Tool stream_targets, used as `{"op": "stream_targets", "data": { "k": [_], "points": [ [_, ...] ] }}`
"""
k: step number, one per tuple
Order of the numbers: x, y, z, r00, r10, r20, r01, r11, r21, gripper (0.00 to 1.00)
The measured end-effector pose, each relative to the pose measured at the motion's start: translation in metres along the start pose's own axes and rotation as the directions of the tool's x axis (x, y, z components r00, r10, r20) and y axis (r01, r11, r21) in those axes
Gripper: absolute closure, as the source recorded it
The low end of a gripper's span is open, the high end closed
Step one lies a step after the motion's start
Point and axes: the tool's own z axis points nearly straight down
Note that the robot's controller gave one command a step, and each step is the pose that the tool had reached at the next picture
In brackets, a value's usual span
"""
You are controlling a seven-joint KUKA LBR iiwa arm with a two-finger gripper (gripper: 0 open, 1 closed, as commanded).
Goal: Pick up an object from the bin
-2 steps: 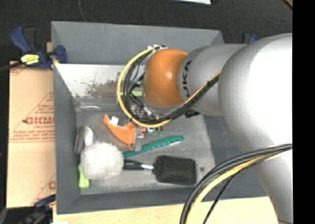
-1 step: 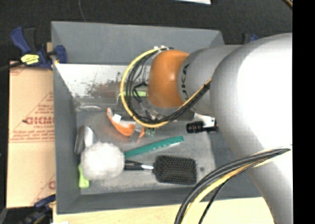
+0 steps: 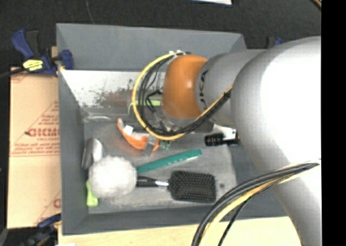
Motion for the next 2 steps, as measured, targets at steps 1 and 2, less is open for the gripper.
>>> {"op": "stream_targets", "data": {
  "k": [1,2],
  "points": [
    [0.003,-0.002,-0.018,1.000,-0.001,-0.010,0.001,1.000,0.006,1.00],
    [0.000,-0.001,-0.054,1.000,-0.003,-0.003,0.003,1.000,0.002,1.00]
  ]
}}
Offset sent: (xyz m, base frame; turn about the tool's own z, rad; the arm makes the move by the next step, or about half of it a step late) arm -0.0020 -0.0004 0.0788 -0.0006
